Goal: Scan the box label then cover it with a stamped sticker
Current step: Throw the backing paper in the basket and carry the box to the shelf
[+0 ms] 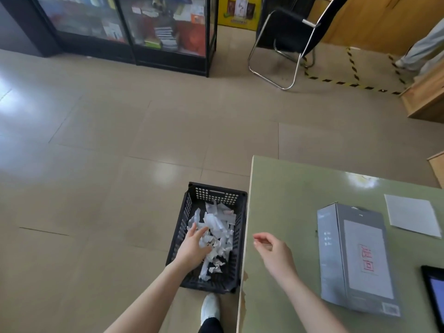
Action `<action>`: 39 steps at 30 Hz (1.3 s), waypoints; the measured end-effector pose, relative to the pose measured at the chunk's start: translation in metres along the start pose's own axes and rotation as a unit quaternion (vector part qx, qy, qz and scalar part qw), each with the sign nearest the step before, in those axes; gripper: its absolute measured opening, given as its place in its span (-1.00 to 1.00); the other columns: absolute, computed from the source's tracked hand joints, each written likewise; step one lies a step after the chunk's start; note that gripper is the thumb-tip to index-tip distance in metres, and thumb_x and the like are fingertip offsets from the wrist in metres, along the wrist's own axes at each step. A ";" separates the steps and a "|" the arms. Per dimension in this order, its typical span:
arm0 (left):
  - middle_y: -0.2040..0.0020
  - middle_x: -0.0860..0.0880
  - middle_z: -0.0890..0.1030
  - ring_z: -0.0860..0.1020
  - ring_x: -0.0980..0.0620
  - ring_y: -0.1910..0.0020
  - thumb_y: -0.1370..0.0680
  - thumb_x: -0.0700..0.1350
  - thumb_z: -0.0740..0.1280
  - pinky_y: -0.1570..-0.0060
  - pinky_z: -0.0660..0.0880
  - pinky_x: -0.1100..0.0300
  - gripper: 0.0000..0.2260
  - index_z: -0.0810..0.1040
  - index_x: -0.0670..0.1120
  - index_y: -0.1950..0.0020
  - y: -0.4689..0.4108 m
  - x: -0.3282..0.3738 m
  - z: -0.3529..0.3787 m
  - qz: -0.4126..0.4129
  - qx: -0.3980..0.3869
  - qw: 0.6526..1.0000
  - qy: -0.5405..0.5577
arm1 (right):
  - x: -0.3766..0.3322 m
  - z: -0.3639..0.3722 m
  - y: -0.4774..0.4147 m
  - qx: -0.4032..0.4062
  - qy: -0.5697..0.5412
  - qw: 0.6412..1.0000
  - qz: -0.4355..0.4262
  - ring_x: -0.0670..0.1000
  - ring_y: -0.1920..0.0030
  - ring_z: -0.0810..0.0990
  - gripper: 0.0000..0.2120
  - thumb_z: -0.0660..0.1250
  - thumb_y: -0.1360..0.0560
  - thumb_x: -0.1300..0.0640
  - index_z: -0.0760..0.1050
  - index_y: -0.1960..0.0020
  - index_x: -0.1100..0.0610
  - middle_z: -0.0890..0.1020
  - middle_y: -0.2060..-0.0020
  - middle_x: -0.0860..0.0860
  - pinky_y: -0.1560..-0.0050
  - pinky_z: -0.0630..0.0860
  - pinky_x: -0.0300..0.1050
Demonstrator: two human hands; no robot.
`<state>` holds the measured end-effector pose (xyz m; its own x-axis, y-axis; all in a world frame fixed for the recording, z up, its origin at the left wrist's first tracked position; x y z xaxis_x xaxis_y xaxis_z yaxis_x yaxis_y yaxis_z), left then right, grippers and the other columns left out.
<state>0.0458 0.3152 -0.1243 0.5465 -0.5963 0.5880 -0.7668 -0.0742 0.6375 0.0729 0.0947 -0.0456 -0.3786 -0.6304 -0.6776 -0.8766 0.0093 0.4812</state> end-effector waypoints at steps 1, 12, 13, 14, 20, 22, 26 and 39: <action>-0.60 -0.05 0.11 0.29 -0.08 -0.49 -0.56 -0.08 0.34 -0.32 0.39 0.09 -0.46 0.28 0.03 -0.51 0.002 0.001 0.000 0.003 0.007 1.000 0.000 | 0.001 -0.002 0.001 0.003 -0.001 1.000 -0.002 -0.14 0.07 0.58 -0.86 0.32 -0.51 0.16 0.59 -0.04 0.07 0.64 0.10 -0.10 0.00 0.46 -0.27; 0.17 0.08 0.63 0.56 0.12 0.29 -0.60 -0.11 0.28 0.37 0.47 0.38 -0.84 0.53 0.01 -0.17 0.046 0.095 0.027 0.089 0.071 0.987 0.116 | 0.014 -0.075 0.026 0.105 0.041 0.991 -0.076 -0.10 0.06 0.56 -0.84 0.28 -0.51 0.22 0.57 -0.05 0.09 0.62 0.03 -0.03 0.04 0.42 -0.28; 0.17 0.05 0.64 0.58 0.08 0.26 -0.59 -0.12 0.28 0.31 0.50 0.31 -0.85 0.53 0.00 -0.15 0.050 0.107 0.034 0.098 0.060 0.986 0.119 | 0.017 -0.085 0.028 0.115 0.048 0.989 -0.082 -0.09 0.05 0.56 -0.83 0.29 -0.50 0.22 0.57 -0.05 0.09 0.62 0.02 -0.02 0.03 0.42 -0.26; 0.17 0.02 0.66 0.61 0.04 0.21 -0.59 -0.13 0.27 0.23 0.54 0.22 -0.86 0.54 0.00 -0.13 0.053 0.120 0.041 0.105 0.049 0.986 0.120 | 0.021 -0.095 0.030 0.123 0.055 0.987 -0.086 -0.08 0.03 0.56 -0.83 0.29 -0.50 0.22 0.57 -0.06 0.08 0.62 0.01 -0.03 0.01 0.43 -0.24; 0.25 0.02 0.68 0.65 0.02 0.21 -0.57 -0.17 0.27 0.26 0.50 0.27 -0.88 0.56 0.03 0.02 0.068 0.180 0.089 0.121 0.016 0.986 0.113 | 0.062 -0.155 0.038 0.152 0.090 0.981 -0.080 0.00 -0.15 0.49 -0.78 0.27 -0.50 0.21 0.54 -0.12 0.10 0.58 -0.08 0.01 -0.09 0.36 -0.23; 0.24 0.03 0.69 0.64 0.05 0.22 -0.56 -0.16 0.28 0.30 0.47 0.32 -0.89 0.57 0.02 0.00 0.072 0.198 0.105 0.117 0.010 0.986 0.117 | 0.076 -0.174 0.039 0.166 0.113 0.976 -0.081 0.06 -0.18 0.47 -0.77 0.28 -0.48 0.23 0.54 -0.12 0.12 0.56 -0.09 0.05 -0.15 0.38 -0.16; 0.01 -0.02 0.64 0.58 -0.02 0.07 -0.56 -0.08 0.30 0.13 0.50 0.17 -0.77 0.53 0.00 -0.22 0.077 0.228 0.140 0.099 -0.015 0.988 0.115 | 0.106 -0.206 0.037 0.186 0.178 0.964 -0.065 0.09 -0.29 0.41 -0.60 0.34 -0.46 0.11 0.43 -0.29 0.10 0.44 -0.30 0.05 -0.28 0.38 -0.05; -0.30 -0.02 0.48 0.53 -0.04 -0.13 -0.53 -0.14 0.37 -0.18 0.52 0.04 -0.29 0.06 0.10 -0.56 0.091 0.259 0.218 0.024 -0.020 0.988 0.152 | 0.184 -0.223 0.024 0.005 -0.124 0.991 0.044 0.00 -0.33 0.43 -0.27 0.42 -0.42 0.10 0.10 -0.47 0.00 0.42 -0.34 -0.06 -0.24 0.46 -0.08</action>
<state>0.0440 -0.0201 -0.0221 0.5905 -0.3299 0.7365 -0.7837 -0.0167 0.6209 0.0481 -0.1945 -0.0346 -0.5143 -0.4175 -0.7491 -0.8390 0.0639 0.5404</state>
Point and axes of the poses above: each hand's wrist, its own y-axis away from the middle knuckle, its own z-axis out of the palm, x = y × z, the point moved 4 cm from there along -y, towards the middle knuckle
